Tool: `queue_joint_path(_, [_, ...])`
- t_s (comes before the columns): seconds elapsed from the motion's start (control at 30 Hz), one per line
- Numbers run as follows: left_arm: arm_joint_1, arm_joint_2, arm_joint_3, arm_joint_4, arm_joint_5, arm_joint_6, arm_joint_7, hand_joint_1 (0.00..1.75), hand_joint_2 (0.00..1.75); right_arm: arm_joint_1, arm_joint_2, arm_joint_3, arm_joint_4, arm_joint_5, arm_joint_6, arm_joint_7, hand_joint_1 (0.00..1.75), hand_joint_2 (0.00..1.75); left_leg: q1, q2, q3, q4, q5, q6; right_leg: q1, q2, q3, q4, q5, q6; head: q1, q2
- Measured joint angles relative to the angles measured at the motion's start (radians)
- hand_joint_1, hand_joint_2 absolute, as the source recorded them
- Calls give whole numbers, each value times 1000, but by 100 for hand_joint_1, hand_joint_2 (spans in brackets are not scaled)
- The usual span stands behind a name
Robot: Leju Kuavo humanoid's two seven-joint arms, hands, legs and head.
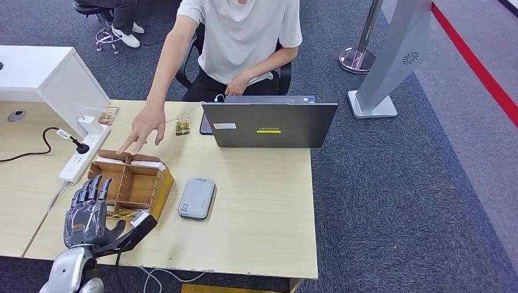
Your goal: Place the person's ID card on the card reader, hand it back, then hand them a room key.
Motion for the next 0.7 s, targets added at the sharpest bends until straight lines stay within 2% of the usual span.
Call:
queue_joint_path(0.5, [6, -10, 9, 8, 9, -10, -10, 1, 175, 0, 0, 0, 0, 1, 0, -3, 0, 0, 0, 0, 0, 0, 0, 0, 0, 0, 0, 0, 0, 0, 0, 0])
queue_joint_path(0.63, [7, -11, 9, 8, 15, -12, -21, 175, 175, 0, 0, 0, 0, 1, 0, -3, 0, 0, 0, 0, 0, 0, 0, 0, 0, 0, 0, 0, 0, 0, 0, 0])
queue_joint_path(0.7, [8, -11, 9, 8, 21, -24, -29, 175, 175, 0, 0, 0, 0, 1, 0, -3, 0, 0, 0, 0, 0, 0, 0, 0, 0, 0, 0, 0, 0, 0, 0, 0])
